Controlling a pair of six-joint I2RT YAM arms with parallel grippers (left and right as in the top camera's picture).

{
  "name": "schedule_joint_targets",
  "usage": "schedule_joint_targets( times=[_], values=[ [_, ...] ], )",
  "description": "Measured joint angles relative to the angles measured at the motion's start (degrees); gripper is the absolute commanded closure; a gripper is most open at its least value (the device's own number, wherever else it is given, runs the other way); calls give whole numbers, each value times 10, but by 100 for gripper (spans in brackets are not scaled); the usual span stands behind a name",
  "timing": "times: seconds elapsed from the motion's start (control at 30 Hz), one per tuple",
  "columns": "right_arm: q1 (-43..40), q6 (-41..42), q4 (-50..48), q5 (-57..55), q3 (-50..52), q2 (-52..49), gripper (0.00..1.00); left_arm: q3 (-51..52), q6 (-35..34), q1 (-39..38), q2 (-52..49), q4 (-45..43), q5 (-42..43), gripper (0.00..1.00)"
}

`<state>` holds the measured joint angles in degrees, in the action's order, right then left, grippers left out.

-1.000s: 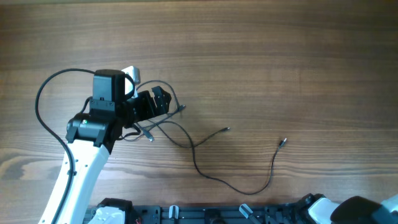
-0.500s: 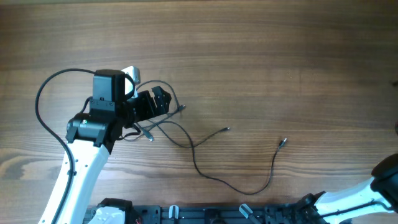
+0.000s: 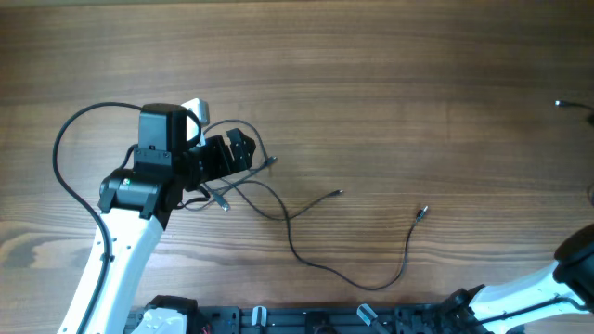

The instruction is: Untangle cables

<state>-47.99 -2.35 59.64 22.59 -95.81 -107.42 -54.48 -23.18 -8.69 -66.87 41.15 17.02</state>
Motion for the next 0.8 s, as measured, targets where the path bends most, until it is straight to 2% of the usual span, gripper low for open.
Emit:
schedule_joint_targets(
  times=[0.2, 0.37, 0.57, 0.7, 0.8],
  values=[
    [148, -66, 39, 68, 0, 0, 0, 0, 0, 0, 0, -11, 0, 0],
    [292, -32, 38, 98, 0, 0, 0, 0, 0, 0, 0, -15, -12, 0],
    [483, 107, -37, 130, 0, 0, 0, 0, 0, 18, 0, 38, -186, 0],
    [602, 262, -103, 106, 0, 0, 0, 0, 12, 109, 0, 53, -236, 1],
    [652, 360, -123, 71, 0, 0, 0, 0, 46, 176, 0, 54, -241, 0]
  ],
)
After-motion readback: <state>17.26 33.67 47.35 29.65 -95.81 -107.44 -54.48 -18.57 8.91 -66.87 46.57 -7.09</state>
